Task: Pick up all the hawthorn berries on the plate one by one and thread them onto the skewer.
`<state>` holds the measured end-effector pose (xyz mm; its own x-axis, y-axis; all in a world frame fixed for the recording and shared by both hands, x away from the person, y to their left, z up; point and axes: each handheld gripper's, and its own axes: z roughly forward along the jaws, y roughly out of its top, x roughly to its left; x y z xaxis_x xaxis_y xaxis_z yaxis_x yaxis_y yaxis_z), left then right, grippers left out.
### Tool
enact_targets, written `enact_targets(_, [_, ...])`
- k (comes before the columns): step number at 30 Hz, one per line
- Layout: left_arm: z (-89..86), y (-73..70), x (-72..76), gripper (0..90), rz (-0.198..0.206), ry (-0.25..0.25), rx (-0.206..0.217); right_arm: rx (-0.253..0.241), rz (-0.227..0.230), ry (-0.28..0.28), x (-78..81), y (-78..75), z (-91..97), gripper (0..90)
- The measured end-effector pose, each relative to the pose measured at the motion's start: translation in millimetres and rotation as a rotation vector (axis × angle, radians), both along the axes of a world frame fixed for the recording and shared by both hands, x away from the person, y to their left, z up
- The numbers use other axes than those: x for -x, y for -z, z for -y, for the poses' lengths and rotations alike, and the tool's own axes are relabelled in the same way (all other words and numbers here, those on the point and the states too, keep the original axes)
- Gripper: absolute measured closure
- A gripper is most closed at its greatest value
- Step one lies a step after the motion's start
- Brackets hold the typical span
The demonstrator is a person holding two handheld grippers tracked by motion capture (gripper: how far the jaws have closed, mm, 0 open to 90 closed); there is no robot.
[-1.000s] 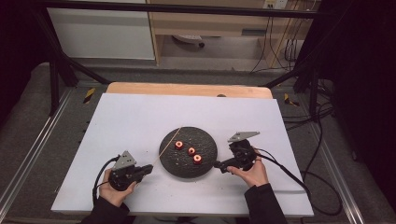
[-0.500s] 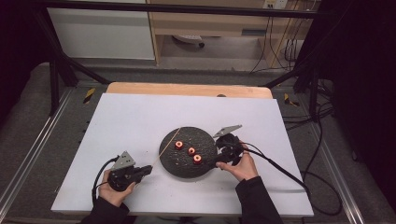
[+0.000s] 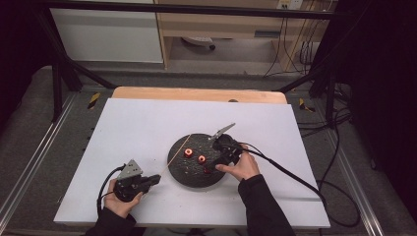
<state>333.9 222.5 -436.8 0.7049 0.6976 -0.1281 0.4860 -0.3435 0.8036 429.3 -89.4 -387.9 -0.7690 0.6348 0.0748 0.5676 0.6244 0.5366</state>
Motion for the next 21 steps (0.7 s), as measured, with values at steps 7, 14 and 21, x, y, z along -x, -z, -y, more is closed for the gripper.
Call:
enact_targets(7, [1.0,0.3,0.2,88.5,-0.002,0.004,-0.003,0.052,-0.066,-0.03,-6.9,4.3,-13.6,23.7])
enact_targets(14, [1.4,0.6,-0.2,88.5,-0.005,0.007,-0.006,0.068,-0.132,-0.05,-12.6,9.6,-19.1,37.3])
enact_targets(21, [2.1,1.2,-0.4,88.5,-0.01,0.009,-0.009,0.073,-0.177,-0.059,-16.1,14.9,-20.9,46.9])
